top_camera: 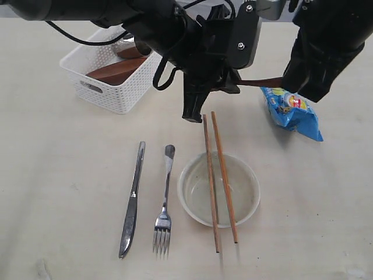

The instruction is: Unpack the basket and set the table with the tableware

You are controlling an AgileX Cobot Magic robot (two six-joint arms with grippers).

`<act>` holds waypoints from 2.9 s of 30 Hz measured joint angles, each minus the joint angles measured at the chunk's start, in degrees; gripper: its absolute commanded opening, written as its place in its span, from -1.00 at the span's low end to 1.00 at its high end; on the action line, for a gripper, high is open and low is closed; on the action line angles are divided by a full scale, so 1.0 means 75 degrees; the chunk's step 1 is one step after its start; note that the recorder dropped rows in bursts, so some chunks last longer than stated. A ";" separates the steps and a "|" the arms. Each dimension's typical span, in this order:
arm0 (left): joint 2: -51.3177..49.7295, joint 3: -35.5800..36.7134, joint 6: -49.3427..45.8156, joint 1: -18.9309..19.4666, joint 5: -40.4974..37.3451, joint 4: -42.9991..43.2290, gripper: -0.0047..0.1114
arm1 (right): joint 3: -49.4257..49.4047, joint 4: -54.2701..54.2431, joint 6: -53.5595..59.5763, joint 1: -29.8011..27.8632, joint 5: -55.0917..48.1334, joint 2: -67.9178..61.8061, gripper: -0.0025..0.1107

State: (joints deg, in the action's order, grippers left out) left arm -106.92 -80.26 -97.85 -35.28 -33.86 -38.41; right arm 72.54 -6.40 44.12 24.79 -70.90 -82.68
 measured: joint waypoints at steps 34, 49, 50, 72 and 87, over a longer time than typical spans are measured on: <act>-0.0438 -0.0885 0.6655 -0.0464 -0.1092 -0.5750 -0.92 | -0.2964 0.1316 -0.6636 -0.2526 0.1820 0.5193 -0.29; -0.1255 0.0473 0.5074 -0.2044 -0.0432 -0.8009 -0.92 | -0.3997 -0.0087 -0.7548 -0.2621 0.1941 0.5846 -0.13; -0.1255 0.0473 0.5045 -0.2044 -0.0432 -0.8092 -0.92 | -0.4109 -0.0059 -0.7912 -0.2621 0.2063 0.5898 -0.13; -0.1255 0.0473 0.4845 -0.2044 -0.0432 -0.8130 -0.92 | -0.4885 -0.1357 -0.7493 -0.2636 0.3205 0.3921 -0.30; -0.1255 0.0473 0.4845 -0.2044 -0.0432 -0.8130 -0.84 | -0.4885 -0.1371 -0.7382 -0.2636 0.3315 0.3834 -0.96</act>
State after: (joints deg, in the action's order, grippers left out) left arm -116.33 -76.71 -61.51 -50.61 -37.10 -99.39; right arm 35.90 -16.68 -11.24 5.01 -46.04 -53.93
